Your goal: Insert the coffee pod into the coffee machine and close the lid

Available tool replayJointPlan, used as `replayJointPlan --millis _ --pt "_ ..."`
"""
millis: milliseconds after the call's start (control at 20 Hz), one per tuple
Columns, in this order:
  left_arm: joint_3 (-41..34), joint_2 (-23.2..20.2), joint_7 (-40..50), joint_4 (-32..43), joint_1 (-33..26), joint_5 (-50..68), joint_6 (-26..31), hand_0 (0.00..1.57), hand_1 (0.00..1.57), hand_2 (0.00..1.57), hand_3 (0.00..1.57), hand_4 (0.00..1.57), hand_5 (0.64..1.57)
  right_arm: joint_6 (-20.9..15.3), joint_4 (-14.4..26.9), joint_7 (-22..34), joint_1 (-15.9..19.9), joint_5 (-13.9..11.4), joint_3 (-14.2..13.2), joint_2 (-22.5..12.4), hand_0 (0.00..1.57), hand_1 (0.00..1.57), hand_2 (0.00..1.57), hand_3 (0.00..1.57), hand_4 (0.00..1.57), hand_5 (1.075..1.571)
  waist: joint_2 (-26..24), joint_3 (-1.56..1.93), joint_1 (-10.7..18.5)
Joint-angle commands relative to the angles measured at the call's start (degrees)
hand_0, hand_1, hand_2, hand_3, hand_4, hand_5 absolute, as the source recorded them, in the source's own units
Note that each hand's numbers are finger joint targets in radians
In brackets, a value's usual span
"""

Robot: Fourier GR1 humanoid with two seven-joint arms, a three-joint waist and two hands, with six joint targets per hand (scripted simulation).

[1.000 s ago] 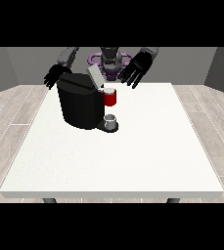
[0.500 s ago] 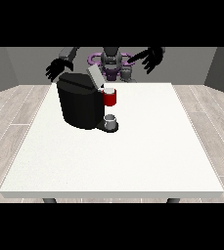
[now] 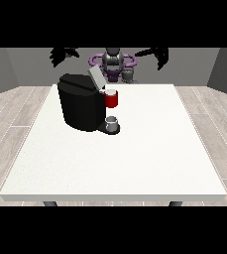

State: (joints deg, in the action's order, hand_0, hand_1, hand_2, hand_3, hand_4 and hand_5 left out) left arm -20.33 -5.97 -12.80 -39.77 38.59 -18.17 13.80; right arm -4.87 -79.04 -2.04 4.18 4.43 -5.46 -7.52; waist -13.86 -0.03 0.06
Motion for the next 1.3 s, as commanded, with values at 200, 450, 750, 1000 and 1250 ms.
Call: replayJointPlan --millis 200,450,750,1000,1250 --pt "-0.64 3.07 -0.48 -4.28 -5.71 5.49 3.22 0.00 0.00 0.00 0.00 0.00 1.571 2.94 -4.54 3.39 6.36 0.90 0.53 -2.46 0.00 0.00 0.00 0.00 0.00 1.571 -0.01 0.03 4.88" --pt "-0.29 3.69 2.67 -7.90 -9.77 8.70 6.76 0.00 0.00 0.00 0.00 0.03 1.571 4.73 -4.36 6.03 7.53 -0.21 1.81 -4.08 0.00 0.00 0.00 0.00 0.00 1.571 -0.82 0.03 8.69" --pt "2.30 4.03 2.66 -17.01 -14.75 10.64 5.66 0.00 0.00 0.00 0.00 0.22 1.571 5.92 -5.40 5.60 10.80 -2.35 4.12 -3.29 0.00 0.00 0.00 0.00 0.22 1.571 3.71 0.04 7.15" --pt "5.68 5.93 5.29 -22.53 -17.53 12.94 3.01 0.00 0.00 0.00 0.00 0.00 1.571 4.52 -2.27 6.29 13.81 -4.11 6.12 -0.21 0.00 0.00 0.00 0.00 0.00 1.571 5.16 0.04 8.96" --pt "8.25 5.95 7.77 -29.81 -20.66 16.18 1.67 0.00 0.00 0.00 0.00 0.00 1.571 8.41 2.64 6.72 19.13 0.57 -0.32 -4.21 0.00 0.00 0.00 0.00 0.00 1.571 8.40 0.04 9.62"
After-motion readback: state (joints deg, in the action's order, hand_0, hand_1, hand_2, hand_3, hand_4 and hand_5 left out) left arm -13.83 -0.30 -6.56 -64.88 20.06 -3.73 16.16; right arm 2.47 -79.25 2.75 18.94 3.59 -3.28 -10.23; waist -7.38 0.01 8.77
